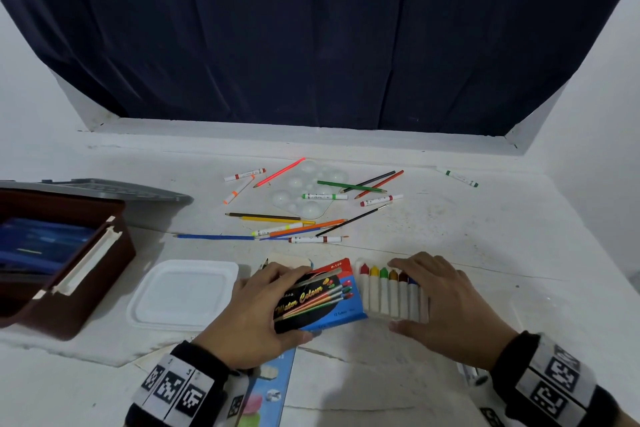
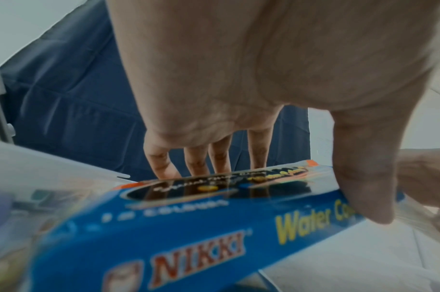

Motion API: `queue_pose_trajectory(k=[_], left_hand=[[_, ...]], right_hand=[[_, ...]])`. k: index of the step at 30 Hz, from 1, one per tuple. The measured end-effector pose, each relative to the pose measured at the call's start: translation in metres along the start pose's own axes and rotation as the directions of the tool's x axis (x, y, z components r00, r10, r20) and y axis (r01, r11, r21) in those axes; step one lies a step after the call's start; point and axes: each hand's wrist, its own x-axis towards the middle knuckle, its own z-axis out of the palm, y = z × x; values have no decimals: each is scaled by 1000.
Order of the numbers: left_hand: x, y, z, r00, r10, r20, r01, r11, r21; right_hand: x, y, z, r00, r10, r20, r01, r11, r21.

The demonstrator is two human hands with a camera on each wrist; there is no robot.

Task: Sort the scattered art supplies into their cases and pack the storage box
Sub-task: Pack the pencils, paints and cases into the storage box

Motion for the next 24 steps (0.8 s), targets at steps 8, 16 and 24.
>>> queue_pose_trajectory(k=[8, 16, 24], left_hand=[[-1, -2, 5, 998, 46, 42, -50, 994, 100], [9, 12, 13, 997, 30, 77, -49, 965, 259], [7, 4, 14, 995, -23, 101, -2, 973, 233]], right_hand=[[-2, -7, -8, 987, -122, 106, 133, 986, -103], [5, -22, 16, 980, -81, 180, 95, 993, -69], [-8, 12, 20, 974, 31, 226, 4, 988, -153]])
